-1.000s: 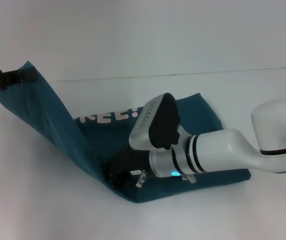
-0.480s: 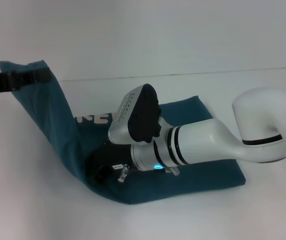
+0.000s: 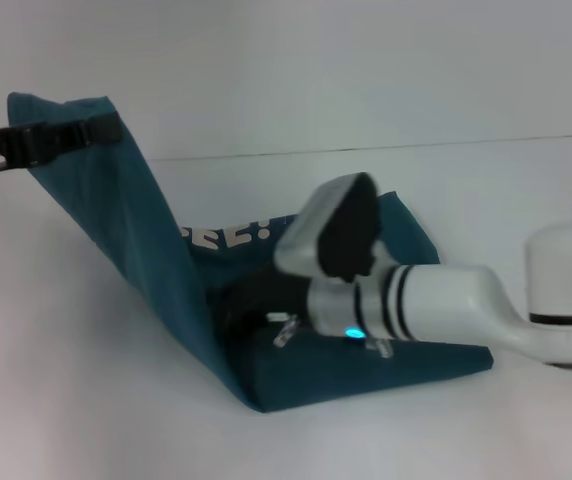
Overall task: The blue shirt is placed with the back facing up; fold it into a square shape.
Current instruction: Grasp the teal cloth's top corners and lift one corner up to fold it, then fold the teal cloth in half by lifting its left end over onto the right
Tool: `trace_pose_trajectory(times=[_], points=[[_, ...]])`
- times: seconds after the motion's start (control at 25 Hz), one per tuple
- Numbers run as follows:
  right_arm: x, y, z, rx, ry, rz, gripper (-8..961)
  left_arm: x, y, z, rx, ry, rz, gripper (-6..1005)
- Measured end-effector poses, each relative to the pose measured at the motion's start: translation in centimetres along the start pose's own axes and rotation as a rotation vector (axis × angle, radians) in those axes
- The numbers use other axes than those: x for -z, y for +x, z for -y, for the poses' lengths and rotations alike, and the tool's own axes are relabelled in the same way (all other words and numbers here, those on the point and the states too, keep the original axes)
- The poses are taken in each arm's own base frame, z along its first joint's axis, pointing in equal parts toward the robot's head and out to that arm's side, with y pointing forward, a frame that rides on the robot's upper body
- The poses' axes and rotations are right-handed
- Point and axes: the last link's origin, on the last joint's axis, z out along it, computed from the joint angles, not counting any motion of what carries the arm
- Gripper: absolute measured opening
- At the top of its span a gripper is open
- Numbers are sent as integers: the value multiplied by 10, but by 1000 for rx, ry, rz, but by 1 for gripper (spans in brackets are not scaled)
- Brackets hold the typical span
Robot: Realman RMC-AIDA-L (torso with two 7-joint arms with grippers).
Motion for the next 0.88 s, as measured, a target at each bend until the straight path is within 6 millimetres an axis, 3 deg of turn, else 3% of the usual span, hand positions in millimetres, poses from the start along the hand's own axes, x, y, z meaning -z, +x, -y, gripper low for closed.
trace_pose_trajectory(times=[0.28,0.52,0.56,0.68,0.88], points=[[30,28,37,-152,182,74,0,-20,2,-14,-11,-99,-12,27],[70,57,63,-272,303,164,-1,-58,5,-26,-24,-171,-7,27],[70,57,63,-272,303,164,-1,-58,5,-26,-24,-171,-7,27],[86,67,73,-312,352,190,-2,-89,3,-34,-40,-195,15,27],[99,75,76,-330,363,207,-1,-115,0,-40,-48,-213,44,28]])
